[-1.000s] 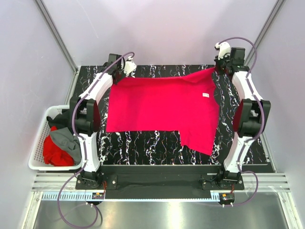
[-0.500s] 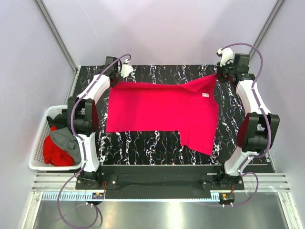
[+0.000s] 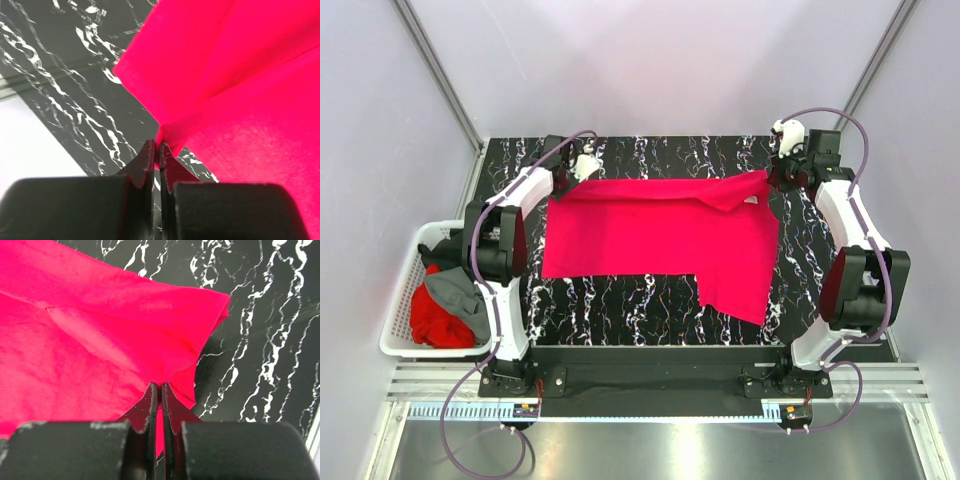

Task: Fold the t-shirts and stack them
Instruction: Fold the tshirt

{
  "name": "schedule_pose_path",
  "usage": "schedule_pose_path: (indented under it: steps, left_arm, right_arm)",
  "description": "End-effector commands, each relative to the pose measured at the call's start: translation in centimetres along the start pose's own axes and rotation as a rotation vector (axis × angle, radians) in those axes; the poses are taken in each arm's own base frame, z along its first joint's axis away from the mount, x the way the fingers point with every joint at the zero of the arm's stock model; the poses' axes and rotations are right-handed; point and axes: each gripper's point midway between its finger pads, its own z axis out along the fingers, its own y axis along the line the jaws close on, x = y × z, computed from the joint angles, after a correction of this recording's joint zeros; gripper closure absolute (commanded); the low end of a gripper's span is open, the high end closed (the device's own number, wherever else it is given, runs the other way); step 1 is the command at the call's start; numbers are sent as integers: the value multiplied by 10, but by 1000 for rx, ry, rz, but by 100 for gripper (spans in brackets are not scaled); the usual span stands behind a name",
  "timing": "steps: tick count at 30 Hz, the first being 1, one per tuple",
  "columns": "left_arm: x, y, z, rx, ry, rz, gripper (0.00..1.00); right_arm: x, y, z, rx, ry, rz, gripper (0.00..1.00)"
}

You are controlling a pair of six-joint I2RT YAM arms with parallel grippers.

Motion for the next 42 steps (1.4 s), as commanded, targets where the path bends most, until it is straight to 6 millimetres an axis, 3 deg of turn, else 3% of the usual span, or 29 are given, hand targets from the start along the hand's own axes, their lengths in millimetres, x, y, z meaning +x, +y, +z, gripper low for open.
schedule_pose_path:
  steps: [1,10,16,18,19,20,24,25,27,30,33,34,35,36,37,38,39,42]
  left_arm:
    - [4,12,-7,-37,-10,0,100]
    - [26,2,2,-13,40,2,100]
    - [35,-11,-3,23,43,18,100]
    - [33,-12,-12,32,20,12,92]
    - [27,-8,-23,18,-5,-3,79]
    - [23,-6,-29,15,-25,-13,76]
    - [-18,9,-85,16,-234,-90,64]
    - [-29,15,-105,2,-292,-103,54]
    - [-43,14,-121,27,-370,-125,42]
    - [-43,9,-115,56,-349,-171,40]
    - [-25,-6,-87,96,-218,-189,43]
    - [-16,-18,-68,144,-157,-190,43]
    - [-10,-22,-68,177,-97,-198,46]
    - [-6,-27,-62,206,-60,-222,54]
    - [4,-38,-46,248,4,-232,56]
    - [5,-38,-46,260,28,-243,57]
    - [7,-40,-41,270,46,-257,59]
    - [5,-43,-26,278,66,-293,60]
  right_arm:
    - [-12,10,-17,-19,-40,0,100]
    - [16,26,-16,-69,23,31,100]
    - [29,35,-16,-96,59,48,100]
    - [31,36,-16,-103,65,48,100]
    - [31,36,-17,-106,68,44,88]
    - [26,35,-19,-102,61,36,79]
    - [1,28,-26,-84,9,-6,65]
    - [-3,27,-26,-86,0,-18,59]
    - [-7,29,-19,-114,-5,-28,50]
    - [4,32,1,-169,26,-29,50]
    - [17,45,20,-251,84,-50,50]
    - [18,46,29,-272,98,-77,50]
    - [19,51,31,-299,108,-90,50]
    - [23,64,32,-344,135,-127,51]
    - [25,69,36,-373,149,-144,51]
    - [28,73,36,-403,159,-154,52]
    - [32,98,37,-462,191,-194,53]
    - [42,125,39,-538,222,-244,53]
